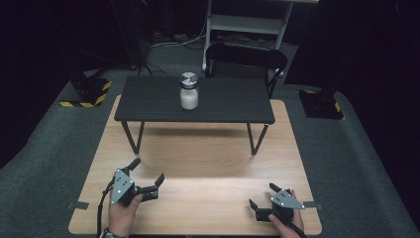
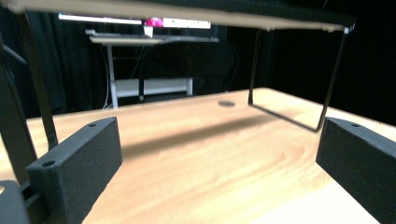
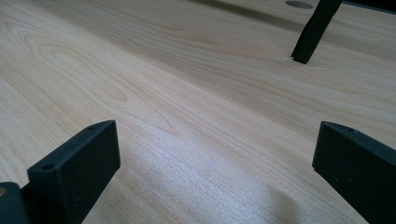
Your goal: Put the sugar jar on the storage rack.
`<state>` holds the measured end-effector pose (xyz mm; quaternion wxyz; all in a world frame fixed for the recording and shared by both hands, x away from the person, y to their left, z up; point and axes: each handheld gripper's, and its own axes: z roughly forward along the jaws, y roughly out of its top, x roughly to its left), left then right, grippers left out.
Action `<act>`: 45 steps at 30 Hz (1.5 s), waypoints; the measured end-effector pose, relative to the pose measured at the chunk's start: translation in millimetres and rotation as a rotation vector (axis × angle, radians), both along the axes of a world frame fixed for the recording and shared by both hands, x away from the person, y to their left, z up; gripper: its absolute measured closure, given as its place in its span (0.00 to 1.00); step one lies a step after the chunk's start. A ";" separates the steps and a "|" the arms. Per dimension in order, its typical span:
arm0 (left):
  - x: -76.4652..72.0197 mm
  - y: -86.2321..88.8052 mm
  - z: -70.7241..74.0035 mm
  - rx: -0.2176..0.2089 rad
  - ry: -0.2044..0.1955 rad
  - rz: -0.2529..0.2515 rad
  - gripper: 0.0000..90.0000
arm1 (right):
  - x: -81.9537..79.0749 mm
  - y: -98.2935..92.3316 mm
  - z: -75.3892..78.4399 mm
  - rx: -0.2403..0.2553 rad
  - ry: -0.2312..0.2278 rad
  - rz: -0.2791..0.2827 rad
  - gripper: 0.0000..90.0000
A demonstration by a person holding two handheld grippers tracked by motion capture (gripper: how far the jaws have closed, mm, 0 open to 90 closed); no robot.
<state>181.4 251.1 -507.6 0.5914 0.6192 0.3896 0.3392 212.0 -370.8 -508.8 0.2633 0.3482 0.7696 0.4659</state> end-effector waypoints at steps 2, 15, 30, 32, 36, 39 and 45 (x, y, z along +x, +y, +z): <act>-2.1 1.0 -4.2 0.005 0.013 -0.002 0.00 | 0.2 0.0 0.1 -0.001 0.001 0.002 0.00; -16.8 8.0 -27.9 0.047 0.114 0.017 0.00 | 1.5 0.8 0.9 -0.006 0.005 0.004 0.00; -11.6 3.7 -13.9 0.144 0.257 -0.005 0.00 | 1.1 1.3 0.7 -0.009 0.000 0.005 0.00; -10.9 2.9 -12.7 0.145 0.267 0.000 0.01 | 1.0 1.3 0.6 -0.010 -0.001 0.007 0.00; -10.8 1.2 -11.9 0.156 0.267 0.001 0.00 | 1.4 1.9 1.2 -0.017 0.000 0.009 0.00; -11.3 1.6 -12.5 0.156 0.262 -0.002 0.00 | 1.3 2.4 1.5 -0.018 0.002 0.006 0.00; -10.9 1.8 -12.3 0.156 0.264 -0.004 0.00 | 1.0 2.5 1.3 -0.017 0.001 0.004 0.00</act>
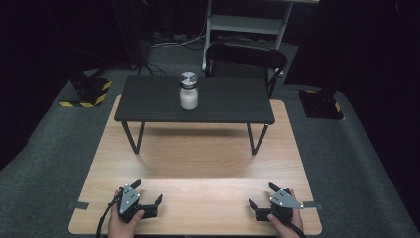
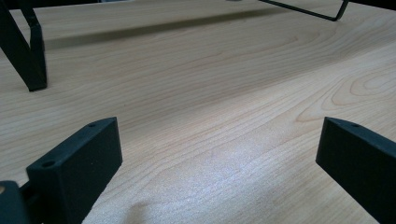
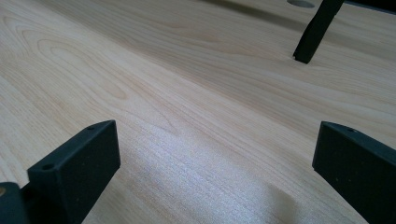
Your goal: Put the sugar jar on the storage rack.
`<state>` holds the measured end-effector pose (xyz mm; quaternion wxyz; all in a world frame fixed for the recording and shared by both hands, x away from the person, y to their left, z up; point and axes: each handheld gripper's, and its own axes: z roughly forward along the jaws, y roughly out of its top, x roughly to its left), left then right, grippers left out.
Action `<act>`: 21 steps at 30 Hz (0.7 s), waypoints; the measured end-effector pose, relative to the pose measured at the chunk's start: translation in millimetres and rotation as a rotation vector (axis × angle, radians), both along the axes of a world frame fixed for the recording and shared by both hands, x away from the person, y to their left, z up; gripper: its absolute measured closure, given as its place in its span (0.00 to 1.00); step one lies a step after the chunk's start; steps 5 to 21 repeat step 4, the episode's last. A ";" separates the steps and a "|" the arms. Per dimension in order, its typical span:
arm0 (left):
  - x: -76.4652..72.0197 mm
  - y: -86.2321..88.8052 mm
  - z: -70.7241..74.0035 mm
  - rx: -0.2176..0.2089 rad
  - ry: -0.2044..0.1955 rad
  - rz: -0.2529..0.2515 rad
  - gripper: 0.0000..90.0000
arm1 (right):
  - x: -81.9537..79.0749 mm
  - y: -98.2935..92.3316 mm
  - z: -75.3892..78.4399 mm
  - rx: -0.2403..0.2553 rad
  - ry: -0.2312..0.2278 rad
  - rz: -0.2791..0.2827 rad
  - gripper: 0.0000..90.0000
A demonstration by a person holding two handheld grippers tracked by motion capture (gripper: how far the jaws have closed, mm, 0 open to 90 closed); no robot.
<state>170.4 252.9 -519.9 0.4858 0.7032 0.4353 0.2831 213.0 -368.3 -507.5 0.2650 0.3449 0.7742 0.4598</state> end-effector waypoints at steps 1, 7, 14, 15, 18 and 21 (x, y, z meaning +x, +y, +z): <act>-0.2 0.0 -0.1 0.001 -0.001 -0.001 0.00 | 0.2 0.0 0.1 -0.001 0.000 0.001 0.00; -0.2 0.1 -0.1 0.000 -0.001 -0.001 0.01 | 0.2 -0.1 0.1 0.000 0.001 0.001 0.00; -0.2 0.1 -0.1 0.000 -0.001 -0.001 0.01 | 0.2 -0.1 0.1 0.000 0.001 0.001 0.00; -0.2 0.1 -0.1 0.000 -0.001 -0.001 0.01 | 0.2 -0.1 0.1 0.000 0.001 0.001 0.00; -0.2 0.1 -0.1 0.000 -0.001 -0.001 0.01 | 0.2 -0.1 0.1 0.000 0.001 0.001 0.00; -0.2 0.1 -0.1 0.000 -0.001 -0.001 0.01 | 0.2 -0.1 0.1 0.000 0.001 0.001 0.00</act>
